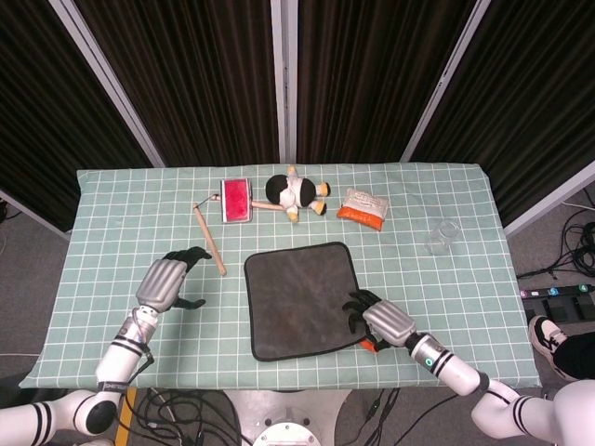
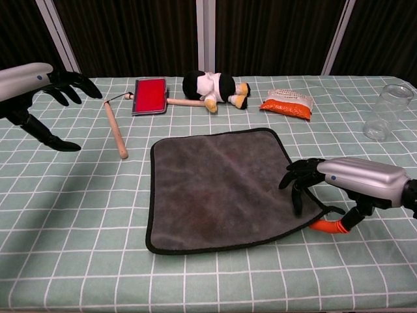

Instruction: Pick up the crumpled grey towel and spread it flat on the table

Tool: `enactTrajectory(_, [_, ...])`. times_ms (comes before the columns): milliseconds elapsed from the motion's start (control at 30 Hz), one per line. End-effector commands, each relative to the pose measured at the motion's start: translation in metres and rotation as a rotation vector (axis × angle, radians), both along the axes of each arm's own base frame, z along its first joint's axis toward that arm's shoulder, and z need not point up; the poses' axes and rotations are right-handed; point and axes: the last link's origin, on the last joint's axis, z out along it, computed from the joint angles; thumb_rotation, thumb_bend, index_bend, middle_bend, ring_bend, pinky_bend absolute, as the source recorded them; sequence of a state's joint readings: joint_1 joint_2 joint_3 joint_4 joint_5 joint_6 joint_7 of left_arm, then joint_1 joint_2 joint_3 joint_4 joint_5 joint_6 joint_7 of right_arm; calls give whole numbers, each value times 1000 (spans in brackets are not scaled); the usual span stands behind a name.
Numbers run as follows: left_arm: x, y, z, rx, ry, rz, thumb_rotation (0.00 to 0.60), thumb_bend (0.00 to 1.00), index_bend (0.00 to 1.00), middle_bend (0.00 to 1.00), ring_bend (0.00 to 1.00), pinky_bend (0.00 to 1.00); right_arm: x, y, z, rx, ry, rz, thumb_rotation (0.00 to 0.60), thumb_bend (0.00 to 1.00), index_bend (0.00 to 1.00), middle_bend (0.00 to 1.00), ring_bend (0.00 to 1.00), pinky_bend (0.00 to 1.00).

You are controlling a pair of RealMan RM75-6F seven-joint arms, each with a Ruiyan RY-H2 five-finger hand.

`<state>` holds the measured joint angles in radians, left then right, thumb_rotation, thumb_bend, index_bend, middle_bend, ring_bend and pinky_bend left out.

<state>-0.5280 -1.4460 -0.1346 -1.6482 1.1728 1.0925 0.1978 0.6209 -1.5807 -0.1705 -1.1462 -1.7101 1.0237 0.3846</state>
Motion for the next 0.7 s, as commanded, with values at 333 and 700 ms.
enactTrajectory(333, [-11, 10, 18, 76, 1, 38, 600, 0, 294, 298, 257, 252, 0, -15, 48, -203, -111, -74, 413, 0, 172, 66, 0, 0])
enactTrajectory(700, [-64, 7, 57, 242, 94, 145, 600, 10, 300, 298, 257, 249, -34, -23, 124, -604, -28, -254, 600, 124, 341, 155, 0, 0])
